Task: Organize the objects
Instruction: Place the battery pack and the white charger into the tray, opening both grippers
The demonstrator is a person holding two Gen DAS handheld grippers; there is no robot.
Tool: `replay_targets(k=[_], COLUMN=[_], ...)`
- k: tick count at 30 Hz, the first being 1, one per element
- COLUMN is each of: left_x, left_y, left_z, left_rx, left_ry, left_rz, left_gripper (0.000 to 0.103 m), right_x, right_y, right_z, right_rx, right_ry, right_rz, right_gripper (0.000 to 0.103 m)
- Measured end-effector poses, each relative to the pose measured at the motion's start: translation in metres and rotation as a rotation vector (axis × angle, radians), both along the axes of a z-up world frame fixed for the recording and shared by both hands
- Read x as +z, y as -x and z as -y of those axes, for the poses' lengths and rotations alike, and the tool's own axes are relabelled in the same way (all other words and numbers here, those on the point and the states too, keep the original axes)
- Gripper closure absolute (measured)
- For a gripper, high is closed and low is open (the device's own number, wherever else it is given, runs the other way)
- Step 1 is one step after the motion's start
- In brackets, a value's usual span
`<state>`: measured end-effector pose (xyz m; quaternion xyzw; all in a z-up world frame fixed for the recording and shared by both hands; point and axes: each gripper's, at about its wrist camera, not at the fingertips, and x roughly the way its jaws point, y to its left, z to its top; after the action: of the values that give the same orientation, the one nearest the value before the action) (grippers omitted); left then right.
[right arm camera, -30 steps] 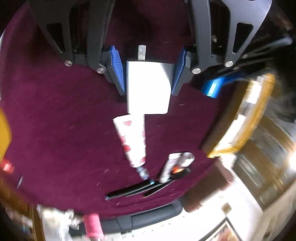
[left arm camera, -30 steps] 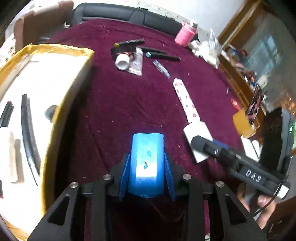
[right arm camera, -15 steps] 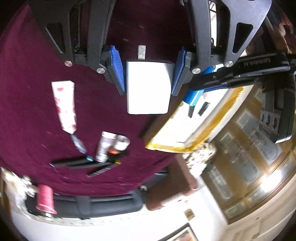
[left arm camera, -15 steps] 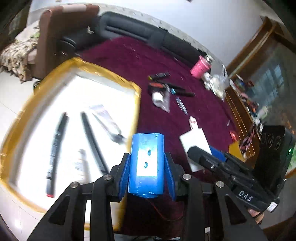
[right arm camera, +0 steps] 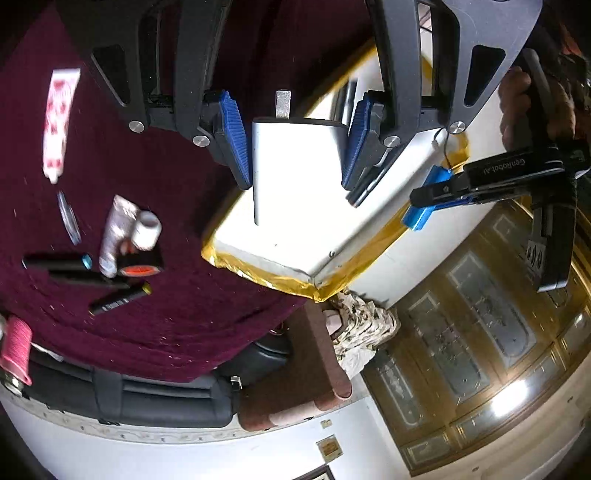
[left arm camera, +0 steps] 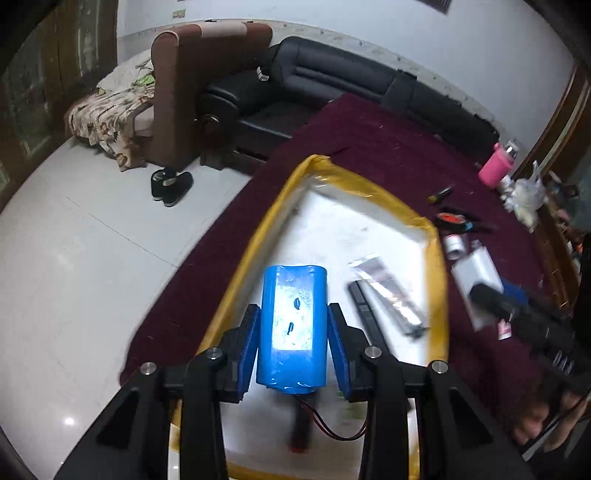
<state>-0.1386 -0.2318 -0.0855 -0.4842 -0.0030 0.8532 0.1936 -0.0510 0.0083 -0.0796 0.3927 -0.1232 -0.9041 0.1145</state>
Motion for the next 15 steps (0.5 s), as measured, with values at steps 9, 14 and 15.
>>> replay_targets(k=[9, 14, 15], left_x=[-0.027, -0.036, -0.036], left_y=[0.000, 0.000, 0.000], left_z=[-0.013, -0.014, -0.013], left_rx=[-0.146, -0.152, -0.154], left_ry=[0.167, 0.186, 0.184], left_rz=[0.026, 0.044, 0.041], left_gripper=[0.068, 0.067, 0.067], right_x=[-0.026, -0.039, -0.039], right_y=[0.058, 0.077, 0.078], right_z=[0.017, 0.021, 0.022], right_rx=[0.010, -0.008, -0.009], right_ry=[-0.089, -0.147, -0.165], right_rz=[0.057, 0.089, 0.087], right_gripper=[0.054, 0.054, 0.054])
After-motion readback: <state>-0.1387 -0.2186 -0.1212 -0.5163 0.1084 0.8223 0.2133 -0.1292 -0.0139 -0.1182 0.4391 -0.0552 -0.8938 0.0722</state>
